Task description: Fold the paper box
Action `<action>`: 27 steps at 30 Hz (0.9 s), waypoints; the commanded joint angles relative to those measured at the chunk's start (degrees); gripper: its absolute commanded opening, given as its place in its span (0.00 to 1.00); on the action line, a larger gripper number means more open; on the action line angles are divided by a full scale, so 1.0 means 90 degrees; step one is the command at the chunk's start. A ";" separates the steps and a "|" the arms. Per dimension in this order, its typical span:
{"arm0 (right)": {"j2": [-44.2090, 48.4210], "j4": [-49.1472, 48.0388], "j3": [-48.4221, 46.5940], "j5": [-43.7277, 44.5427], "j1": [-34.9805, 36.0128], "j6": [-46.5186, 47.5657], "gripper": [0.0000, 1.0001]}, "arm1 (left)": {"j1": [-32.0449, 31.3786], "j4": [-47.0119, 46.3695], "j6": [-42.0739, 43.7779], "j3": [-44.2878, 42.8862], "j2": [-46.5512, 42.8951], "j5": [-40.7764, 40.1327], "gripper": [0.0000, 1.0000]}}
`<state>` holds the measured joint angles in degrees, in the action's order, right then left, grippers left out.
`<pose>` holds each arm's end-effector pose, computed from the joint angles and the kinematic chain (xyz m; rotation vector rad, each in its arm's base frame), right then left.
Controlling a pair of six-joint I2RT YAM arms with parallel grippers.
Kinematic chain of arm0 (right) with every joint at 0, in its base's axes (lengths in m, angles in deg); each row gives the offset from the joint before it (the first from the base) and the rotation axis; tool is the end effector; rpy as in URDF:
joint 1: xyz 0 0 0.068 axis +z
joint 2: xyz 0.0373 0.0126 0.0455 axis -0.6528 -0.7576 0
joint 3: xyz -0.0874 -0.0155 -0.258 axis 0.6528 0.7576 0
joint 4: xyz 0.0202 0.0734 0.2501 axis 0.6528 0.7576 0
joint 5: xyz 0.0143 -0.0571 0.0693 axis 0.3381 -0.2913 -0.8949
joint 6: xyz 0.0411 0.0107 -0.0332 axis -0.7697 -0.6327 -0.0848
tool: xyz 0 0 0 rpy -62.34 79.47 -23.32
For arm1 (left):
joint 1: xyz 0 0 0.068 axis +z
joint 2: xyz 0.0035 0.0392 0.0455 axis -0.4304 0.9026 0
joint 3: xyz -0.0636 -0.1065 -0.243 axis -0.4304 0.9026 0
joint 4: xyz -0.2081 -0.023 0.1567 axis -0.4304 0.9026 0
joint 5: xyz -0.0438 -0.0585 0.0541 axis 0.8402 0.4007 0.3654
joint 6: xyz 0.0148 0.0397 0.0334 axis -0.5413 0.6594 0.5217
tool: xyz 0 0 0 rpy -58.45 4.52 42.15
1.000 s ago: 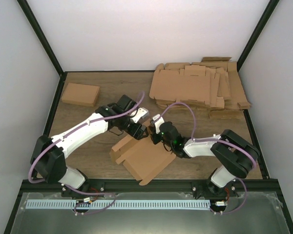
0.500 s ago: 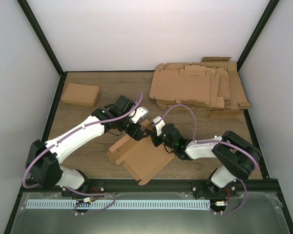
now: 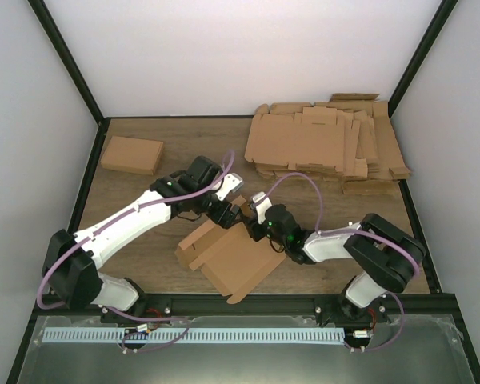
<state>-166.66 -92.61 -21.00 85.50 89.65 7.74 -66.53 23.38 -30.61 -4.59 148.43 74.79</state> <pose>0.1877 0.2090 0.1406 -0.6382 1.9699 0.5171 0.2137 -0.2013 0.2757 1.0417 2.3990 -0.6880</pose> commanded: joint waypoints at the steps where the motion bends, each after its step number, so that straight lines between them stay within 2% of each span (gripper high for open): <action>1: -0.0113 -0.0198 -0.0205 0.0342 0.0015 -0.0188 0.55 | -0.0013 -0.0205 -0.0139 0.0032 -0.0365 -0.0609 0.86; 5: -0.0033 -0.0379 -0.0094 0.0264 0.0013 -0.0171 0.55 | 0.0003 -0.0592 -0.0415 0.0296 -0.1064 -0.1187 0.99; 9: -0.0082 -0.0450 -0.0141 0.0324 0.0015 -0.0104 0.54 | 0.0143 -0.0719 -0.0844 0.0531 -0.1378 -0.2289 1.00; 11: -0.0116 -0.0524 -0.0142 0.0285 0.0015 -0.0106 0.52 | 0.0335 -0.0718 -0.1011 0.0621 -0.1419 -0.2517 1.00; 15: -0.0176 -0.0615 -0.0151 0.0292 0.0015 -0.0131 0.51 | 0.0896 -0.1092 -0.1171 0.0958 -0.1576 -0.1515 1.00; 19: -0.0243 -0.0666 -0.0203 0.0305 0.0005 -0.0139 0.51 | 0.1084 -0.1464 -0.1270 0.1228 -0.1571 -0.0562 1.00; 27: -0.0280 -0.0773 -0.0233 0.0128 -0.0196 0.0022 0.46 | 0.1262 -0.1739 -0.1451 0.1369 -0.1210 0.0074 0.99</action>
<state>-168.67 -96.78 -21.05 86.75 89.02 6.78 -55.98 11.18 -42.28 6.62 136.56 70.99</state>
